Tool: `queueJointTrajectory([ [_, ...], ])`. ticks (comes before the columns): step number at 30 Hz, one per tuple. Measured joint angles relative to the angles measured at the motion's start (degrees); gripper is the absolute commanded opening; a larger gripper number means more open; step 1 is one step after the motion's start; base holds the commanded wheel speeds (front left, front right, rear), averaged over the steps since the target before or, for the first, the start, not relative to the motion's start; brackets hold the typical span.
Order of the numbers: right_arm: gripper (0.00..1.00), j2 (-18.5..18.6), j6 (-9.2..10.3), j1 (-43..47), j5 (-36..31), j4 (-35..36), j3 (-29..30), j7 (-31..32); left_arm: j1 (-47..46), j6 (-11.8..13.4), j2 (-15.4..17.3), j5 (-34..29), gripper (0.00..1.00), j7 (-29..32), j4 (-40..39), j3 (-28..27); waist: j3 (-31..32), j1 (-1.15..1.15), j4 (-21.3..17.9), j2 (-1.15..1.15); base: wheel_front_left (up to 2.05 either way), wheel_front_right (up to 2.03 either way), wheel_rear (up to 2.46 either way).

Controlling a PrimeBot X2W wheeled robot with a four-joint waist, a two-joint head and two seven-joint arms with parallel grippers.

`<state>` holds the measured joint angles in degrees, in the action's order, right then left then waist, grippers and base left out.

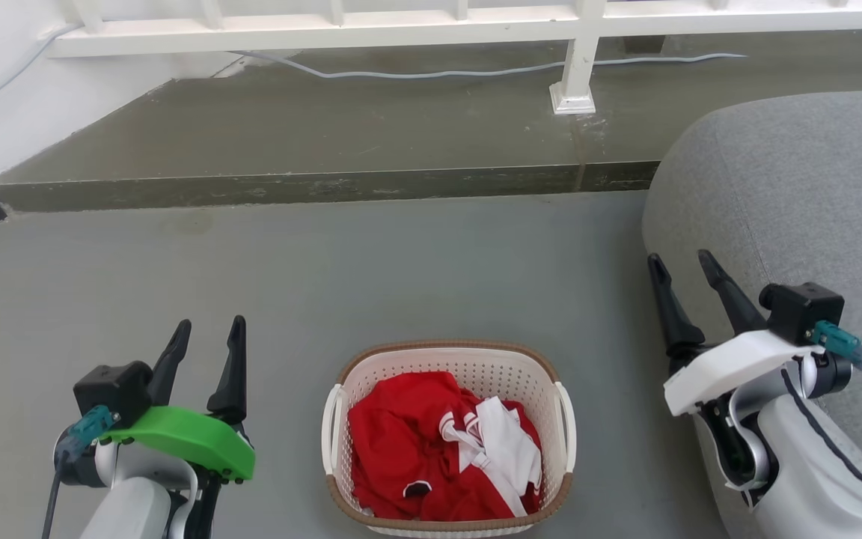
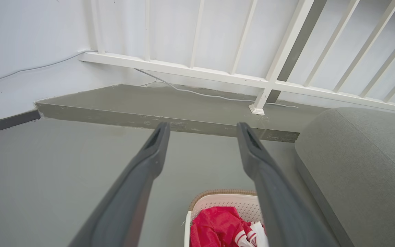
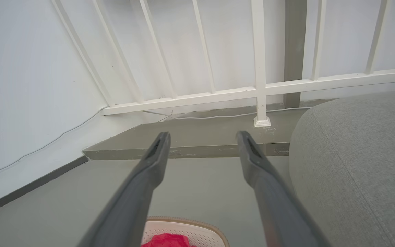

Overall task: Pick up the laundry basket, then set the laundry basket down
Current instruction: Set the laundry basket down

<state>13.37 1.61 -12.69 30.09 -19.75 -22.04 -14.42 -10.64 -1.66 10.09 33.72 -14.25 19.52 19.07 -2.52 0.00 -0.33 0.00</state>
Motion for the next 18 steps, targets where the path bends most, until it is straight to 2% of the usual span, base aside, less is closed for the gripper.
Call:
queueJointTrajectory([
  [18,1.00,-2.1,-1.10,4.0,-3.5,2.5,2.7,0.0,4.3,-1.1,-2.3,-4.2,1.00,0.0,-3.4,-4.2,0.1,0.00,-0.1,0.00,0.00,0.00,0.00],
])
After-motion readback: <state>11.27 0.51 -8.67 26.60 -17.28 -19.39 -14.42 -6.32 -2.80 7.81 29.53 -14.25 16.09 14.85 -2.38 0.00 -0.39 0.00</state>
